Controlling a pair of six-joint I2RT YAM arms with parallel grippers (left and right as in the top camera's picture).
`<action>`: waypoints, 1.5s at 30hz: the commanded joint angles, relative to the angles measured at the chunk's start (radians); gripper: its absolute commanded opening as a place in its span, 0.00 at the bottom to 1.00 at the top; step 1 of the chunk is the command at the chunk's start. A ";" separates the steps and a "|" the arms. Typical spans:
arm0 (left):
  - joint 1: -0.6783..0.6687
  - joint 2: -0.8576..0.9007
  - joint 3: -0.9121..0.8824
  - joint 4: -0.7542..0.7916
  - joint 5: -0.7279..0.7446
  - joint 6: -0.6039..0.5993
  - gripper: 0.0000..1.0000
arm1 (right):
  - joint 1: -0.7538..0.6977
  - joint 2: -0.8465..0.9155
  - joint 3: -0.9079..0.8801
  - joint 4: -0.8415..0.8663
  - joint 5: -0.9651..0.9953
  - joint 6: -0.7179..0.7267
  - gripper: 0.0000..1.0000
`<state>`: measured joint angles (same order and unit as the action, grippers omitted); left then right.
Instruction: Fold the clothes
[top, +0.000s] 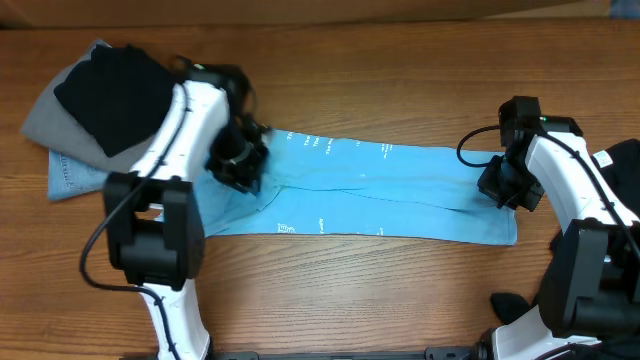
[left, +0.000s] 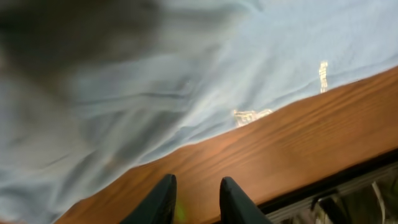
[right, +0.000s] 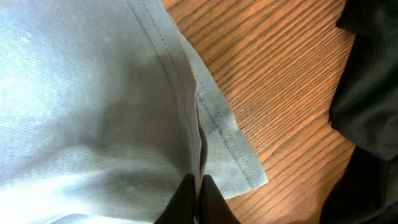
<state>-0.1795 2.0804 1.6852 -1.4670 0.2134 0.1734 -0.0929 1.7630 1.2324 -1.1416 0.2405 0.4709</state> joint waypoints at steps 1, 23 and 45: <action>-0.038 -0.027 -0.091 0.058 0.022 0.044 0.30 | -0.003 -0.027 0.028 0.003 0.012 0.009 0.04; -0.057 -0.027 -0.301 0.362 -0.067 0.027 0.23 | -0.003 -0.027 0.028 0.010 0.013 0.009 0.04; -0.056 -0.027 -0.226 0.340 -0.093 0.005 0.29 | -0.003 -0.027 0.028 0.010 0.013 0.009 0.04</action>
<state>-0.2352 2.0682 1.4384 -1.1397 0.1341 0.1875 -0.0929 1.7630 1.2324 -1.1362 0.2405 0.4709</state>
